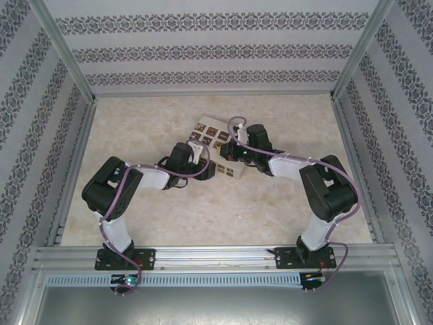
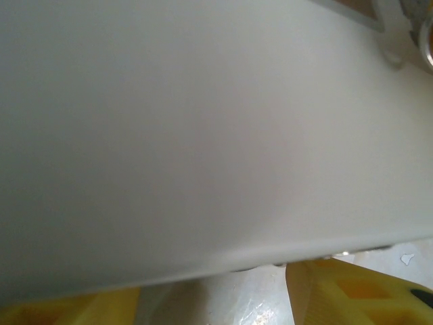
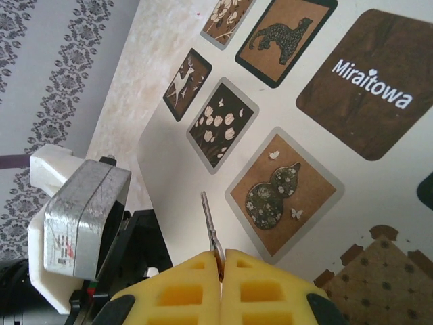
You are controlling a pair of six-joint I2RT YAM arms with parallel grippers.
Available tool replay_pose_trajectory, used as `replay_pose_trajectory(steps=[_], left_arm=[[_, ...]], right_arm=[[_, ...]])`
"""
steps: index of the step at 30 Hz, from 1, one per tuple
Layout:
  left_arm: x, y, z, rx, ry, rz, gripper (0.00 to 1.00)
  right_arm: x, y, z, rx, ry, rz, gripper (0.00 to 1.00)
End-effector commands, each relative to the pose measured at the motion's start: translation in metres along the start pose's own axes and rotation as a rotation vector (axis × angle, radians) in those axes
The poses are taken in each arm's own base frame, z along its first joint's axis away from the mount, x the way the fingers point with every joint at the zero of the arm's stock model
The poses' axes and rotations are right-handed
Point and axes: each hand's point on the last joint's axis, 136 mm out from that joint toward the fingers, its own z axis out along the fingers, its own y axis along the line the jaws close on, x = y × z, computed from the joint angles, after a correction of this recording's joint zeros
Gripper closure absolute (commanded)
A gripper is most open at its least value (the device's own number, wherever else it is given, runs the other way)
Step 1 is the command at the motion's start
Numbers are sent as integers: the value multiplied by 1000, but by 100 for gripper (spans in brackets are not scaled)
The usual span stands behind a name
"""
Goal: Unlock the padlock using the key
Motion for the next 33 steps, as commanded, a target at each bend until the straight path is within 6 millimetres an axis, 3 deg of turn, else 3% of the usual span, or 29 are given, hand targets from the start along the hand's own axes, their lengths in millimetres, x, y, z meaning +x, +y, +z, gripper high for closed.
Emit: replay_pose_trajectory(steps=[1, 20, 33], left_arm=[[-3, -3, 6, -19, 0, 48, 42], [-12, -19, 18, -34, -31, 104, 51], [-22, -13, 12, -162, -50, 163, 53]], right_arm=[[15, -10, 10, 22, 42, 35, 100], [20, -10, 7, 28, 52, 35, 100], [21, -9, 7, 29, 52, 36, 100]])
